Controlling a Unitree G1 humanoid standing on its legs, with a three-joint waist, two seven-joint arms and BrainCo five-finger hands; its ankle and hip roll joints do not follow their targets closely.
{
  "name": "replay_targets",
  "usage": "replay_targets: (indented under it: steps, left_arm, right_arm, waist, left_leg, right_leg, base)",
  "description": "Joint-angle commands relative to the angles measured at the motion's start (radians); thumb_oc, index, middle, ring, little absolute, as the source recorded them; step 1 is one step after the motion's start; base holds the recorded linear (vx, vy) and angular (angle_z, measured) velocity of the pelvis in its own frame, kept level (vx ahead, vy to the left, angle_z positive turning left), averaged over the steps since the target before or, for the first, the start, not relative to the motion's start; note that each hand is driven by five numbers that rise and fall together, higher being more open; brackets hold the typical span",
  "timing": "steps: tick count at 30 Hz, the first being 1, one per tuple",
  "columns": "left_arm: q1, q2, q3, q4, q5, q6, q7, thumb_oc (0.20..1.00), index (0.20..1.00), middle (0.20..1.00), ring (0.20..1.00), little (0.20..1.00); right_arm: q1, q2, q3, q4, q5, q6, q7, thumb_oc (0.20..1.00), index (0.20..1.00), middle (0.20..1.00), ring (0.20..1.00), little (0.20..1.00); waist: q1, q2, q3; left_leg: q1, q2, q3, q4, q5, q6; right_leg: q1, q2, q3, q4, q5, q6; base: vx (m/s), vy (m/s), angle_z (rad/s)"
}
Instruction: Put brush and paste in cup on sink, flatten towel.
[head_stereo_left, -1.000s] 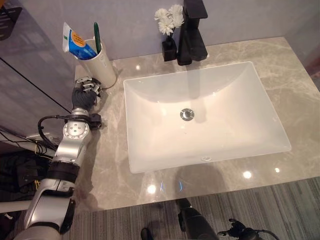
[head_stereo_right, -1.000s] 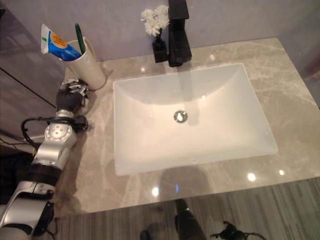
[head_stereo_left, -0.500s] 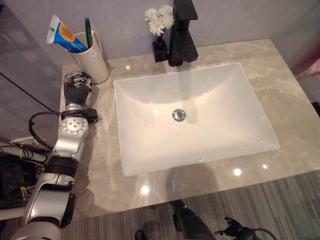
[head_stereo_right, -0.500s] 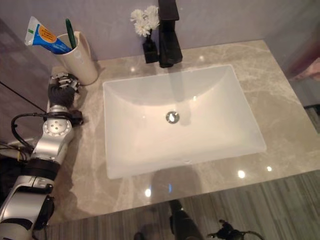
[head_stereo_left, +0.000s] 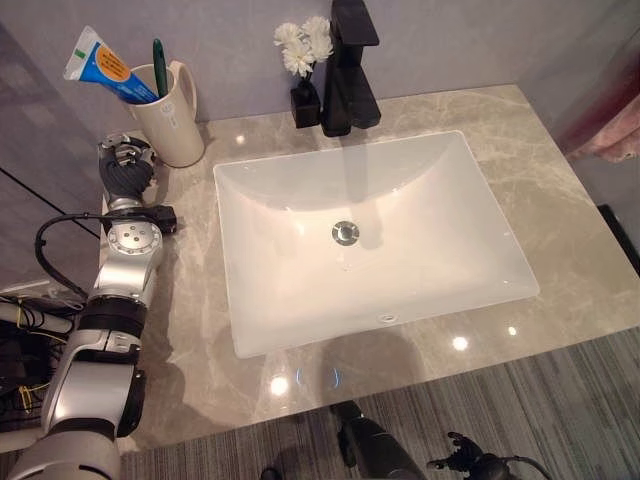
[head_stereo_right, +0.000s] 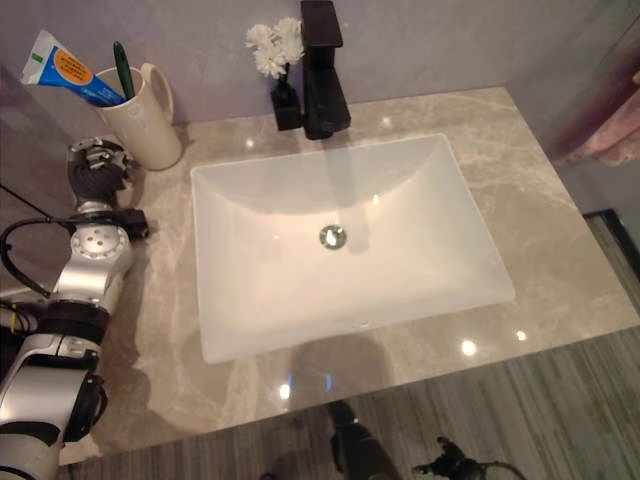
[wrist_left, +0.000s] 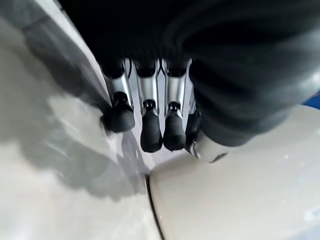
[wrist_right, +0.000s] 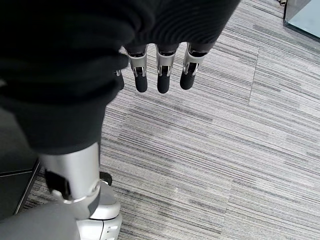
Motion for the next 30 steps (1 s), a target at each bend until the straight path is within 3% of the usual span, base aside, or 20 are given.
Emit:
replay_targets:
  steps: [1,15,30]
  left_arm:
    - [-0.025,0.078,-0.012,0.068,0.003,-0.001,0.009,0.2,0.2,0.2,0.2,0.2]
    - [-0.119,0.094,-0.125,0.084,0.06,-0.008,-0.021,0.2,0.2,0.2,0.2,0.2]
    - [-0.144,-0.019,-0.186,0.053,0.096,-0.013,-0.027,0.2,0.2,0.2,0.2,0.2]
  right_arm:
    - [0.002,-0.002,0.026,-0.006,0.044,-0.013,-0.008,1.0,1.0,1.0,1.0,1.0]
    - [0.015,-0.017,0.017,-0.003,0.082,-0.024,-0.006,1.0,1.0,1.0,1.0,1.0]
    - [0.005,-0.007,0.022,-0.016,0.107,-0.04,-0.012,1.0,1.0,1.0,1.0,1.0]
  waist:
    - [-0.021,-0.006,0.034]
    - [-0.038,-0.024,0.039]
    - [-0.058,-0.022,0.039]
  left_leg:
    - [0.11,-0.033,-0.04,0.006,0.053,-0.01]
    - [0.089,-0.024,-0.028,0.006,0.073,-0.021]
    - [0.086,-0.019,-0.023,0.006,0.076,-0.024]
  right_leg:
    - [-0.008,-0.015,0.009,0.007,-0.017,0.094]
    - [-0.035,0.0,0.011,0.004,-0.005,0.094]
    - [-0.051,0.009,0.016,0.002,-0.003,0.093]
  base:
    - [0.0,0.0,0.0]
    - [0.0,-0.022,-0.05]
    - [0.0,-0.004,0.0]
